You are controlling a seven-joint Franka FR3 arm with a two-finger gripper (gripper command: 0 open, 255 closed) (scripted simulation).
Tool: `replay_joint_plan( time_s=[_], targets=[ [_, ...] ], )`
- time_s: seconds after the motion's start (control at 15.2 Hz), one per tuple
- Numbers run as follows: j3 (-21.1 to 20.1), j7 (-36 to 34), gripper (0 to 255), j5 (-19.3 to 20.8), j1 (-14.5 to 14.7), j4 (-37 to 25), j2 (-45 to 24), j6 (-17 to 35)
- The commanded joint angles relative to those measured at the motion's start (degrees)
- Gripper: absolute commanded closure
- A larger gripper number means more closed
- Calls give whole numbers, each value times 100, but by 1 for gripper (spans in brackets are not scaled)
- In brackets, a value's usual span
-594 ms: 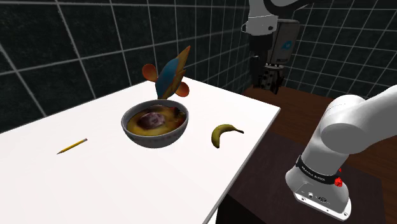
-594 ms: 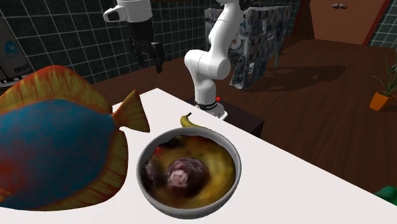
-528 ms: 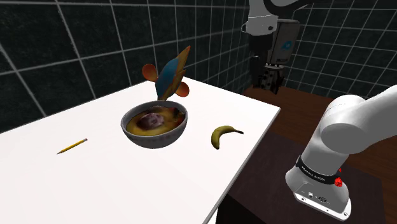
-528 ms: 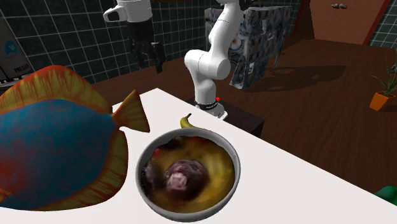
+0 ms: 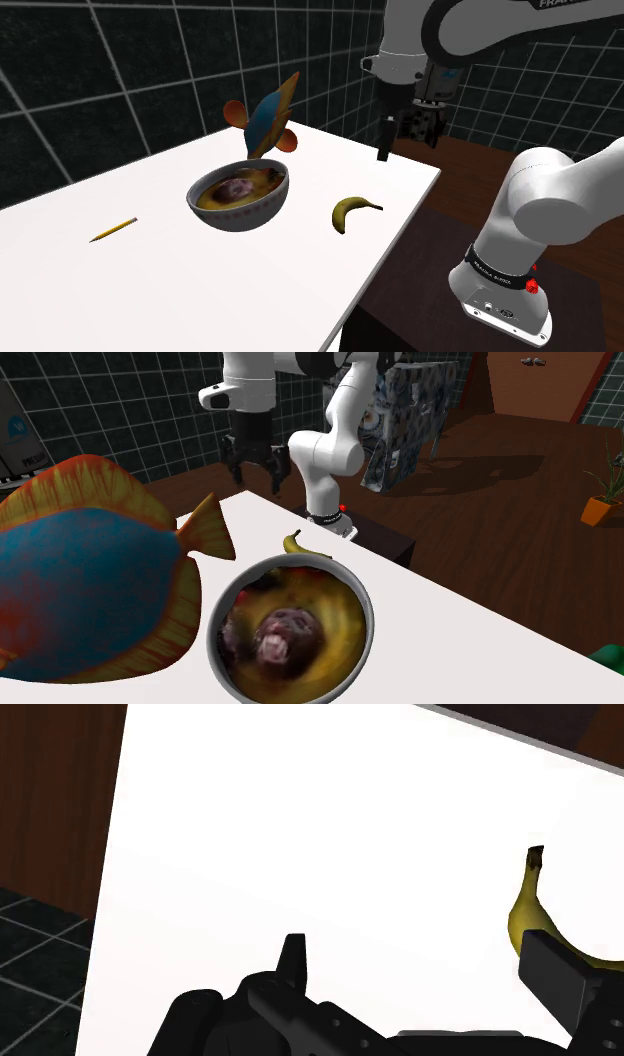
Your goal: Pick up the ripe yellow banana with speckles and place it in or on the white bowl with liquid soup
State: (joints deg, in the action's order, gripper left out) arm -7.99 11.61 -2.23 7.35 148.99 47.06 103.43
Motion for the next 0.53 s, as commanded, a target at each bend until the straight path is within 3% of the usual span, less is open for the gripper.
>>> replay_joint_plan(
  time_s=[0.0,0.46],
  targets=[
    [-159,94,0,-136,264,304,169,413],
    [-787,324,0,-578,1198,1131,390,1880]
  ],
)
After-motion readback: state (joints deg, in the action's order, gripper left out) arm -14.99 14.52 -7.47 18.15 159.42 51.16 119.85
